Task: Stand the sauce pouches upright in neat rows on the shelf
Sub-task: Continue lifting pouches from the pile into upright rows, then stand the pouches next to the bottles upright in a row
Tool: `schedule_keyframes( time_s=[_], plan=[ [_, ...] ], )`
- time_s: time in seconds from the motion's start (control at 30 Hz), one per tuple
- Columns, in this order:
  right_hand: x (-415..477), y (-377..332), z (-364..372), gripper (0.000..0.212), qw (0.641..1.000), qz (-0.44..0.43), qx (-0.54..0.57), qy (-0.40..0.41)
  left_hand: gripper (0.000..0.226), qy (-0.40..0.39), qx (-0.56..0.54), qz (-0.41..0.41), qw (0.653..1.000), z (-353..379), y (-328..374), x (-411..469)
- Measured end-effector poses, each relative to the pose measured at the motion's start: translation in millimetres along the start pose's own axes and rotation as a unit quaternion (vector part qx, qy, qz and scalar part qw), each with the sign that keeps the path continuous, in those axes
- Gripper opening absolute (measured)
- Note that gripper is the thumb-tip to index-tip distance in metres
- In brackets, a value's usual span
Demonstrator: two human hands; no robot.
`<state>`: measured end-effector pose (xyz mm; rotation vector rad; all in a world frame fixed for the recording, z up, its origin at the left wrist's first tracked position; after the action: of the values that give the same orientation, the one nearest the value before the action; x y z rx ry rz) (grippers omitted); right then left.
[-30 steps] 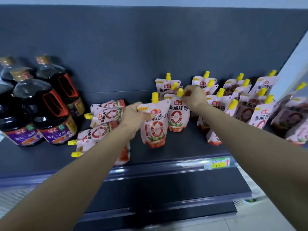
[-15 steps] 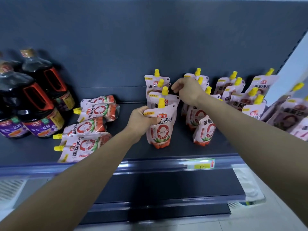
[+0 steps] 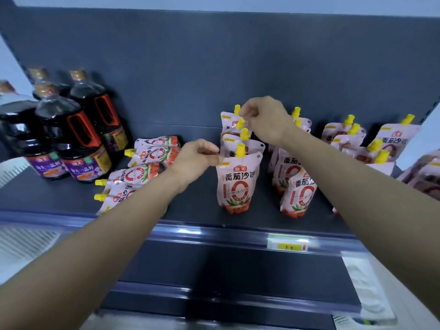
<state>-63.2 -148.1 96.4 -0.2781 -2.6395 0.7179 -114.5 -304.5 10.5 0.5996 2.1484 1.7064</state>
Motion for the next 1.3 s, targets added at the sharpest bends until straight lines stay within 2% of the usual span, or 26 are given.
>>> schedule_keyframes(
  time_s=[0.17, 0.3, 0.43, 0.63, 0.73, 0.93, 1.0, 1.1, 1.3],
  plan=[
    [2, -30, 7, 0.031, 0.997, -0.074, -0.029, -0.017, 0.012, 0.093, 0.064, 0.034, 0.993, -41, 19, -13],
    [5, -59, 26, 0.026, 0.988, -0.143, -0.040, -0.049, 0.013, 0.177, 0.148, 0.061, 0.971, -85, 25, -28],
    [12, -89, 63, 0.024, 0.974, -0.192, -0.072, -0.092, 0.016, 0.245, 0.197, 0.027, 0.949, -130, 4, -51],
    [23, -132, 118, 0.035, 0.943, -0.265, -0.136, -0.146, 0.031, 0.305, 0.293, -0.039, 0.906, -181, -37, -80],
    [33, -149, 147, 0.038, 0.929, -0.283, -0.158, -0.181, 0.042, 0.280, 0.317, -0.091, 0.902, -194, -59, -79],
    [50, -165, 218, 0.048, 0.913, -0.243, -0.157, -0.287, 0.039, 0.162, 0.318, -0.216, 0.909, -205, -105, -58],
    [56, -164, 242, 0.052, 0.906, -0.224, -0.153, -0.326, 0.035, 0.133, 0.306, -0.236, 0.913, -206, -120, -50],
    [66, -159, 271, 0.056, 0.893, -0.190, -0.155, -0.377, 0.044, 0.123, 0.300, -0.263, 0.909, -213, -138, -42],
    [80, -156, 308, 0.053, 0.873, -0.160, -0.168, -0.430, 0.041, 0.093, 0.305, -0.284, 0.904, -224, -154, -29]
  ],
)
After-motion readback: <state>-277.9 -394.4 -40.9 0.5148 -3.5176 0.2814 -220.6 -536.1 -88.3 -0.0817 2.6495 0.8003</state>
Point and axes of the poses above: each hand's wrist, its own x-axis towards the middle knuckle, its own z-axis out of the palm, y = z × x, the point moved 3 cm from there along x, towards the middle knuckle, and after that the axes turned 1 degree about -y, right-handed, at the moved point
